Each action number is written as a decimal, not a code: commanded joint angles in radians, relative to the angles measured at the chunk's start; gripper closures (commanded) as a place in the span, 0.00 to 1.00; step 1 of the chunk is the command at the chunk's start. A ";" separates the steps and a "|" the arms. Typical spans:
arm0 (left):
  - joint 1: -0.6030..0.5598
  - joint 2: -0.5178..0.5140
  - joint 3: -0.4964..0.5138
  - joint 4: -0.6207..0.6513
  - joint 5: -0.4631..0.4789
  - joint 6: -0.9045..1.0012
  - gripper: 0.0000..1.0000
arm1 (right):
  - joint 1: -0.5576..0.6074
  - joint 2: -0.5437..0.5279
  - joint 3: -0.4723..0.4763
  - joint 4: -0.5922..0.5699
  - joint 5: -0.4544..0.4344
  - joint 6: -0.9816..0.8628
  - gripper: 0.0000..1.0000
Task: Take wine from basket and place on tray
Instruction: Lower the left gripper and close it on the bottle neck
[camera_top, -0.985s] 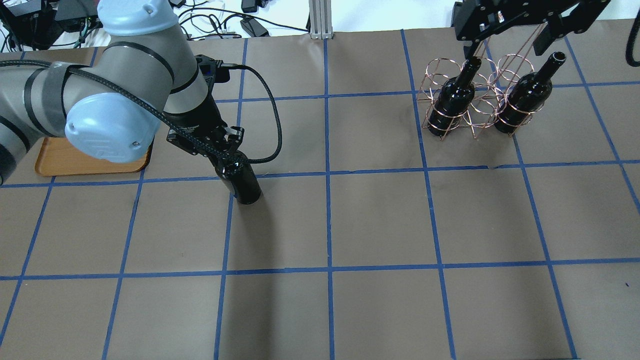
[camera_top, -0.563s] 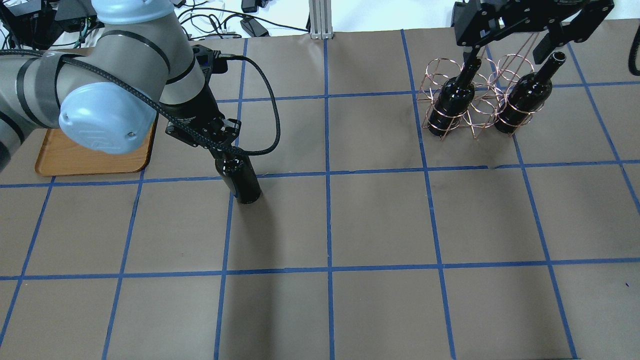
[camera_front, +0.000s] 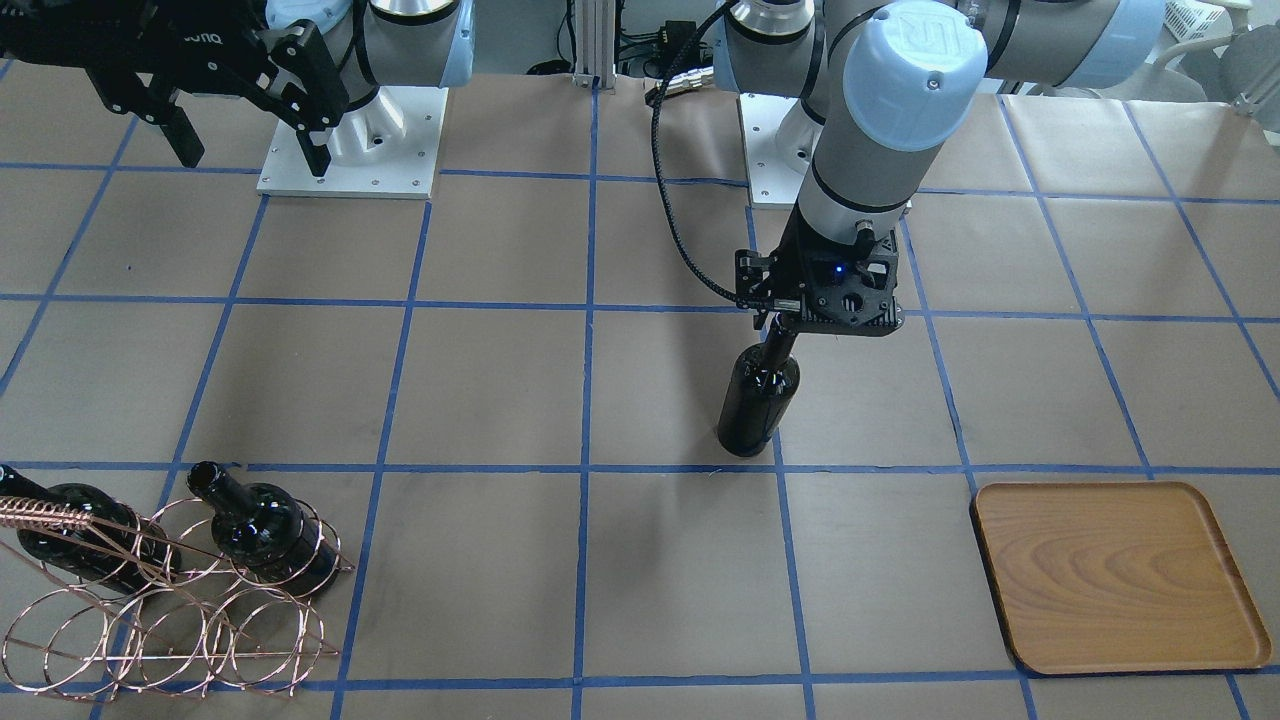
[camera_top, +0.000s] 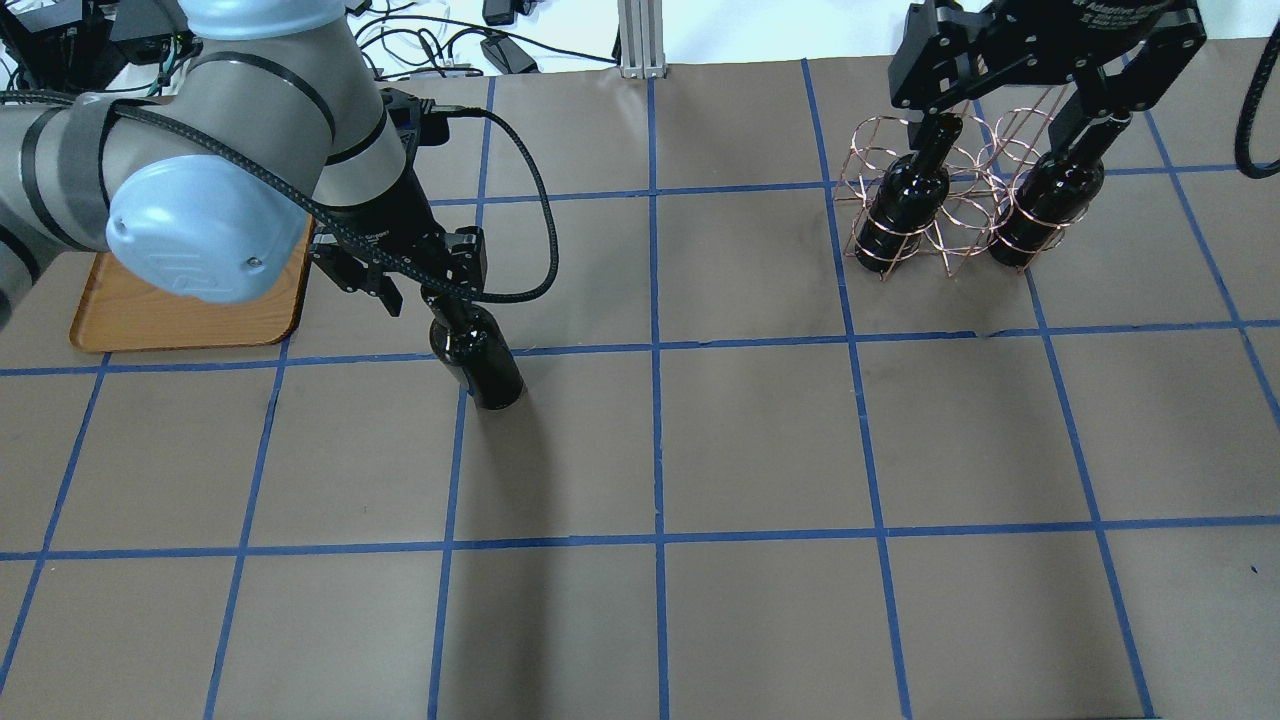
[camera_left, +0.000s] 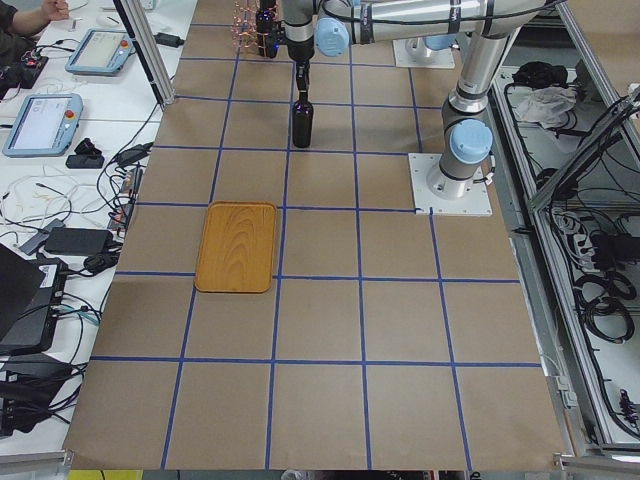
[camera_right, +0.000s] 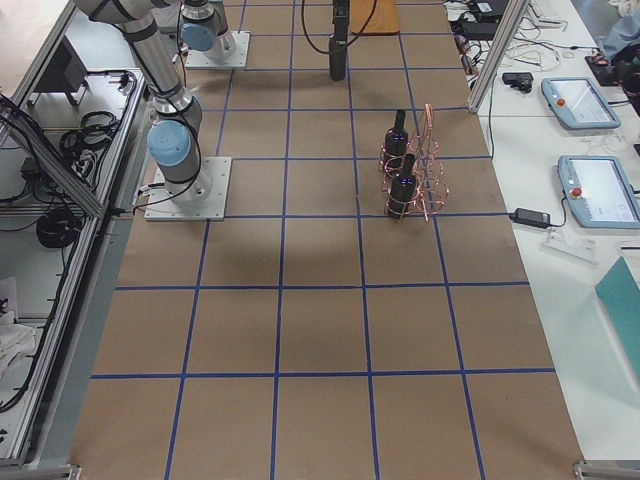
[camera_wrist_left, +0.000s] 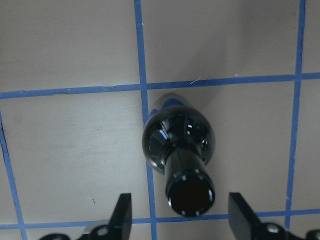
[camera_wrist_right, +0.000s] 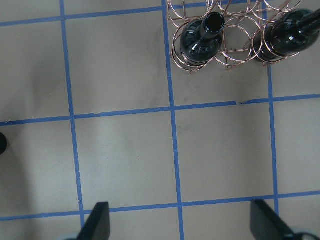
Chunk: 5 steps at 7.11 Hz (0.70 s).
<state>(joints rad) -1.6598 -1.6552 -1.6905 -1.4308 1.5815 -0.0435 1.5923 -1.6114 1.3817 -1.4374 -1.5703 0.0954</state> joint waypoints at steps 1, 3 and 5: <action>0.002 -0.003 0.000 0.010 -0.001 0.005 0.00 | 0.006 0.001 0.000 0.009 -0.004 -0.002 0.00; 0.008 -0.015 0.002 0.017 -0.005 0.005 0.07 | 0.006 0.001 0.002 0.006 -0.002 -0.002 0.00; 0.008 -0.032 0.002 0.035 -0.005 0.001 0.43 | 0.006 0.001 0.002 0.006 0.001 -0.003 0.00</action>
<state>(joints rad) -1.6527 -1.6769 -1.6890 -1.4042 1.5771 -0.0378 1.5983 -1.6112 1.3834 -1.4311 -1.5723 0.0926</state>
